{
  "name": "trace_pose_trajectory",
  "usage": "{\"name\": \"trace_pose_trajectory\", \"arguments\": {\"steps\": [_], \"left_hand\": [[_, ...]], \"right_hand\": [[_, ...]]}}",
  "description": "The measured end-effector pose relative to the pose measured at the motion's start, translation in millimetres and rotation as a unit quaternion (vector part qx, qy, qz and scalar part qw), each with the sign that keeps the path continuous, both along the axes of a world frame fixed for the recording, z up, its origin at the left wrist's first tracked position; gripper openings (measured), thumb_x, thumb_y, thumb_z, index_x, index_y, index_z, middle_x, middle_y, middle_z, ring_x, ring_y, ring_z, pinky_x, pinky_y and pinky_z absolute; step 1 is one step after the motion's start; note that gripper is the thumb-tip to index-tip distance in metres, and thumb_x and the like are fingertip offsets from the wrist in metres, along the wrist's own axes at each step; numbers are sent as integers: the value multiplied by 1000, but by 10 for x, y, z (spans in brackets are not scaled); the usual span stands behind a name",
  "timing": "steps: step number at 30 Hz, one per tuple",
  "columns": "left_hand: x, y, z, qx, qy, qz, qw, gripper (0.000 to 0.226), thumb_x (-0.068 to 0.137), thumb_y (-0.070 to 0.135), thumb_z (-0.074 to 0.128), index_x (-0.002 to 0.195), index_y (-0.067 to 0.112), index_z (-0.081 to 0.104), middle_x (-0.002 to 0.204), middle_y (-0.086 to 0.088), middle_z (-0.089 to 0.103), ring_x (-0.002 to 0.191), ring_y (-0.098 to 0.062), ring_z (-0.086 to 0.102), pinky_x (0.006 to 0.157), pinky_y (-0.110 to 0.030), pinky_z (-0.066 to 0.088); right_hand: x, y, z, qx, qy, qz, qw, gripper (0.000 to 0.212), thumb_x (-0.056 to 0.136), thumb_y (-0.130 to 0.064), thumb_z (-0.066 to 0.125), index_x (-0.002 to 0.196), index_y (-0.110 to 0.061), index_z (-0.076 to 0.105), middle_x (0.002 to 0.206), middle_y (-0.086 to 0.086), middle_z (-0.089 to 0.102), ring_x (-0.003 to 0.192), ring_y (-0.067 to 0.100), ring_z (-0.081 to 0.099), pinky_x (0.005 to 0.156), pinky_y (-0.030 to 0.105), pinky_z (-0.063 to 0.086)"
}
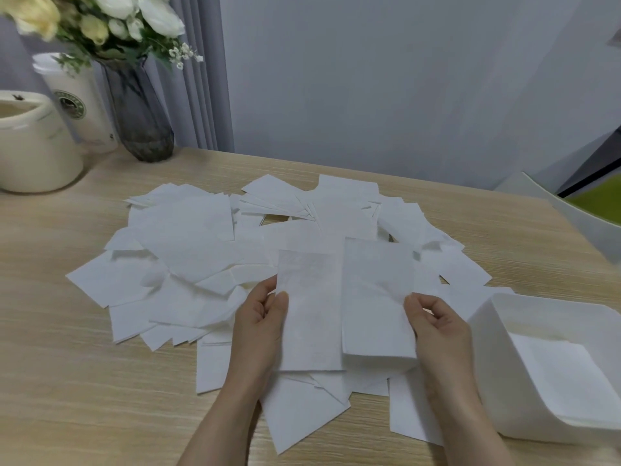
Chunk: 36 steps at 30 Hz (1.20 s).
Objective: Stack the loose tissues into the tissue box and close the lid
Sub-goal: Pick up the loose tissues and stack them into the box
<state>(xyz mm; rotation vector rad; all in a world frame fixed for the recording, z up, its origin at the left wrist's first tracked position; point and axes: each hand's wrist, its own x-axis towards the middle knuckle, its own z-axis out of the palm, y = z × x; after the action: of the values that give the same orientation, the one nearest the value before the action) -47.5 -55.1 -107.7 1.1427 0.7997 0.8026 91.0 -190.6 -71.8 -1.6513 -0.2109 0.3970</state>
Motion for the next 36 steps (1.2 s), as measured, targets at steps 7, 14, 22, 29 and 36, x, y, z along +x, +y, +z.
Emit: {"name": "trace_pose_trajectory", "arguments": {"steps": [7,14,22,29,36], "left_hand": [[11,-1,13,6,-2,10,1000,27,101,10,47,110,26,67,100,6,75,94,-11,69,81,-28,50],[16,-1,9,3,-2,20,1000,28,102,11,45,109,25,68,106,5,74,102,-14,68,85,-31,51],[24,4,28,-8,3,29,1000,28,103,16,44,107,27,70,107,7,74,106,-16,67,96,-41,51],[24,0,48,-5,2,24,1000,28,103,16,44,105,27,70,104,7,75,104,-17,68,94,-40,51],[17,2,45,1,14,19,1000,27,103,15,45,107,24,69,104,5,75,103,-19,68,96,-45,51]], "right_hand": [[-347,221,-79,-20,27,89,995,9,95,-17,57,89,-15,64,71,4,73,68,13,64,67,28,48],[-460,313,-124,-37,-20,107,993,10,96,-18,56,88,-16,63,65,7,70,56,8,57,53,15,42],[-460,334,-167,-51,-47,116,991,13,96,-18,57,84,-20,62,65,15,65,56,14,50,57,28,40],[-450,341,-199,-40,-47,120,991,13,95,-18,57,84,-20,62,56,7,60,55,13,49,57,28,39],[-451,347,-208,-23,-50,123,991,14,95,-18,57,83,-21,62,74,25,63,61,18,50,60,31,40]]}}
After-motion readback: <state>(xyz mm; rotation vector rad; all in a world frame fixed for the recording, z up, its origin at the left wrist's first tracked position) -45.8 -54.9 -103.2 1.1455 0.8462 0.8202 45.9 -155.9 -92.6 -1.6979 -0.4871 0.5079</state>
